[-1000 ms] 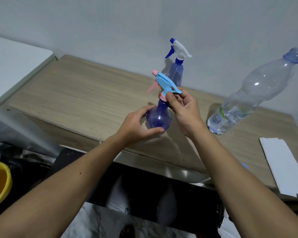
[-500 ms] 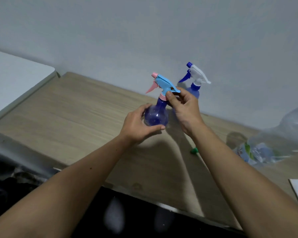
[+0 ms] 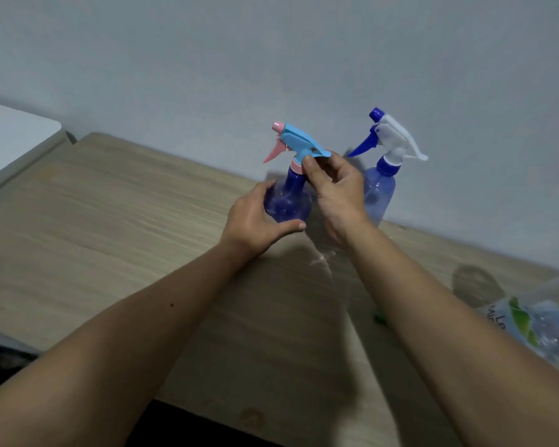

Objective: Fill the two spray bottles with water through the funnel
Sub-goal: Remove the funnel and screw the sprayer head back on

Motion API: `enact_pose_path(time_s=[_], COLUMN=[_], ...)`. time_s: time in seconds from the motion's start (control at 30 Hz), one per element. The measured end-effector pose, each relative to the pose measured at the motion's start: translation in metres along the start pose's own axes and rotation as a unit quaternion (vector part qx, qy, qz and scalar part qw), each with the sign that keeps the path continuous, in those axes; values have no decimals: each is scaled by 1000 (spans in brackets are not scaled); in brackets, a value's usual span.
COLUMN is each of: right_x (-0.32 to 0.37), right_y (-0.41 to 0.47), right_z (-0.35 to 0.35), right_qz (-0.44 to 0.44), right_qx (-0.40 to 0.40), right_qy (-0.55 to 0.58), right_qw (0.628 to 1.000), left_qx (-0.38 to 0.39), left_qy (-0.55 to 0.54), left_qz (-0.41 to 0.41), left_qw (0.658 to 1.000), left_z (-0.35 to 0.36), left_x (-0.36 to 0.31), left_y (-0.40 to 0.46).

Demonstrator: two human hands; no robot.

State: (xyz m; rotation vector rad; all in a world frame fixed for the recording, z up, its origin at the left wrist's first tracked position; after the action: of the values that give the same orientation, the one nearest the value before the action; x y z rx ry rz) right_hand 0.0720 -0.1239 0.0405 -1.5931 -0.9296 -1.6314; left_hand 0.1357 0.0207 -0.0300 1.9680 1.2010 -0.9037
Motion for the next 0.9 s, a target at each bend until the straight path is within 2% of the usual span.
enact_pose_path(time_s=[0.27, 0.6, 0.9], right_x=[-1, -4, -13], right_y=[5, -3, -30], right_z=[5, 2, -15], right_qz=[-14, -8, 16], right_qx=[-8, -6, 2], right_qy=[-16, -16, -15], right_qw=[1000, 1000, 1000], left_qx=[4, -6, 10], left_qy=[45, 65, 42], left_qz=[35, 41, -22], left_qw=[998, 997, 999], left_z=[6, 7, 3], left_x=[1, -4, -1], left_y=[7, 3, -15])
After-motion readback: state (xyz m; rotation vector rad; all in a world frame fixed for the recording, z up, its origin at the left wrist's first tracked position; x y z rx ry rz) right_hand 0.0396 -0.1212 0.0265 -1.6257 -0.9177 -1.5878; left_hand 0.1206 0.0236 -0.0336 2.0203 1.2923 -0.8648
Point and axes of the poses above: each hand's wrist, its own y-axis towards the middle knuckle, its own z-axis out of the palm, x = y × z, the point moved 8 cm from there along y, towards the middle knuckle, and after that the axes turned 2 degrees about -z, right-handed, at the moved point
